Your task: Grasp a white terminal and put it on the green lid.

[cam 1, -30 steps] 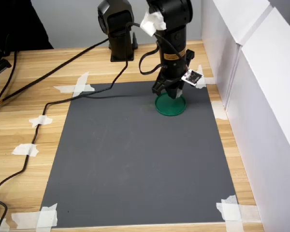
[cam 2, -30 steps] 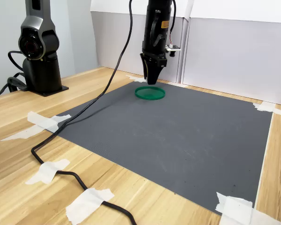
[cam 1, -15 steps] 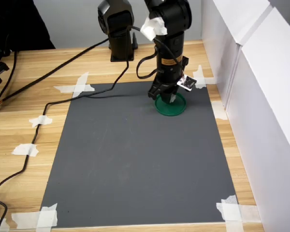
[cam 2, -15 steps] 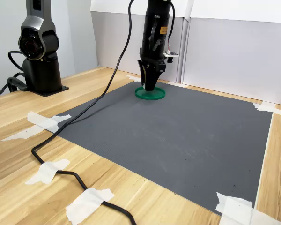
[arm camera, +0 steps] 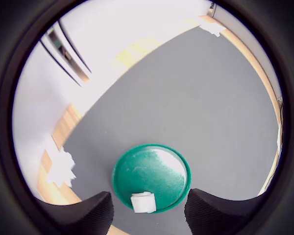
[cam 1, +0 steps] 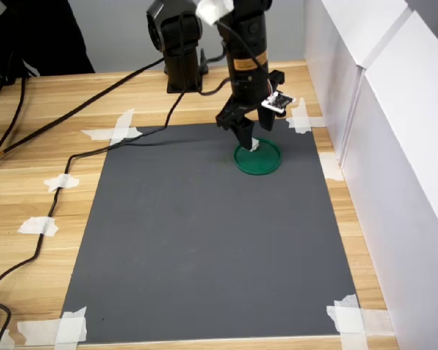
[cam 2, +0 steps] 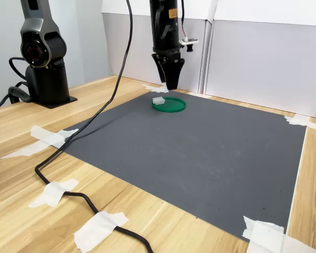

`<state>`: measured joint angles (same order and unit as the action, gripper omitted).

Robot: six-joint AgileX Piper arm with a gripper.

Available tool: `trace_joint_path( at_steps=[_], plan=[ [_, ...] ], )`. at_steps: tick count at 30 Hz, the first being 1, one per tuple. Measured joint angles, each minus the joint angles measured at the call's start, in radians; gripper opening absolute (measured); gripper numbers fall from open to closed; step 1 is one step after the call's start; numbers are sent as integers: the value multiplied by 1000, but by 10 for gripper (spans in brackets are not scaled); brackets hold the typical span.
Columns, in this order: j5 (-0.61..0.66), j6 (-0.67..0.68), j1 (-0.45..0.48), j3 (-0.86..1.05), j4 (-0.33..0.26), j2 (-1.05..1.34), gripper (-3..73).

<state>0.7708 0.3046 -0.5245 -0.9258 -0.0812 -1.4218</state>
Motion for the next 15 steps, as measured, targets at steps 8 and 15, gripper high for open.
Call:
trace_joint_path(
  at_steps=[8,15],
  plan=[
    [-16,-31,284,5,1,291,464],
    [-128,-58,535,80,-9,549,103]
  ],
)
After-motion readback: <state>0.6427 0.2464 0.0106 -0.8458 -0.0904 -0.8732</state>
